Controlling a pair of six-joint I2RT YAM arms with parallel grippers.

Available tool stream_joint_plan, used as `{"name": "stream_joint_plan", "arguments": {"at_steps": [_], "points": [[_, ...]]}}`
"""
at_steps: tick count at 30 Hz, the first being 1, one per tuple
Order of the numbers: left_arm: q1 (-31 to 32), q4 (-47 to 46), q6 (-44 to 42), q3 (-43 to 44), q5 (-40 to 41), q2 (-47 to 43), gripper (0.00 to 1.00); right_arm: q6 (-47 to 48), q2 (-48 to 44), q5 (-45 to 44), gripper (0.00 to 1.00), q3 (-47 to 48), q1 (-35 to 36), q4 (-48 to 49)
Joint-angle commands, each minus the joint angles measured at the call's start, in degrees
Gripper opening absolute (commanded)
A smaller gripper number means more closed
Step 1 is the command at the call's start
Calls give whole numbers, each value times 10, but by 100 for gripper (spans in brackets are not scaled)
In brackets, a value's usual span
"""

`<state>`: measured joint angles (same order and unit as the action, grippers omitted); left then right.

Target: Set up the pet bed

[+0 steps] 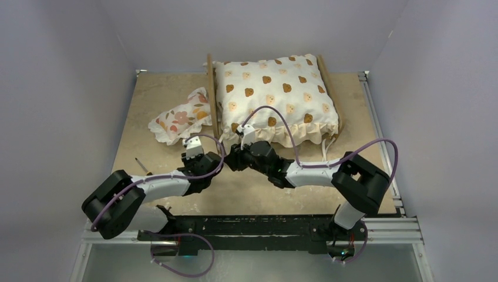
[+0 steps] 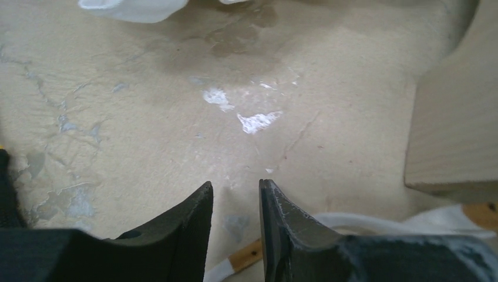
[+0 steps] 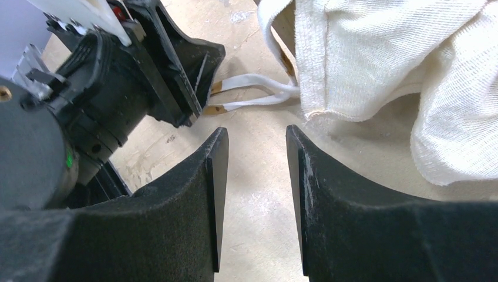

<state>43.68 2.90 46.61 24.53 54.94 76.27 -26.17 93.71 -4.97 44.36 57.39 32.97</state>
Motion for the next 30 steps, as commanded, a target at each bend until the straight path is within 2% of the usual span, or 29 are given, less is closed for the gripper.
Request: {"name": "stream_joint_plan", "arguments": {"at_steps": [1,4,9,13,16,20,23,30], "points": [[-40,-35,41,-16,-1,-33,36,-5,-9,2,44,-9,3,32],[-66,-43,25,-20,-38,-59,40,-2,-11,9,43,-9,3,31],[-68,-14,-7,-17,-126,-129,56,20,-10,31,44,-13,9,39],[-70,47,-6,-16,-122,-206,71,66,13,48,46,5,38,51],[-90,82,-16,-3,-119,-242,78,139,55,72,49,38,63,53],[-97,107,4,-4,-95,-264,82,249,98,116,58,68,70,59],[-106,108,36,-23,-83,-258,86,332,128,130,63,113,70,20],[-164,77,28,-52,-119,-253,87,432,182,164,65,190,69,-44]]}}
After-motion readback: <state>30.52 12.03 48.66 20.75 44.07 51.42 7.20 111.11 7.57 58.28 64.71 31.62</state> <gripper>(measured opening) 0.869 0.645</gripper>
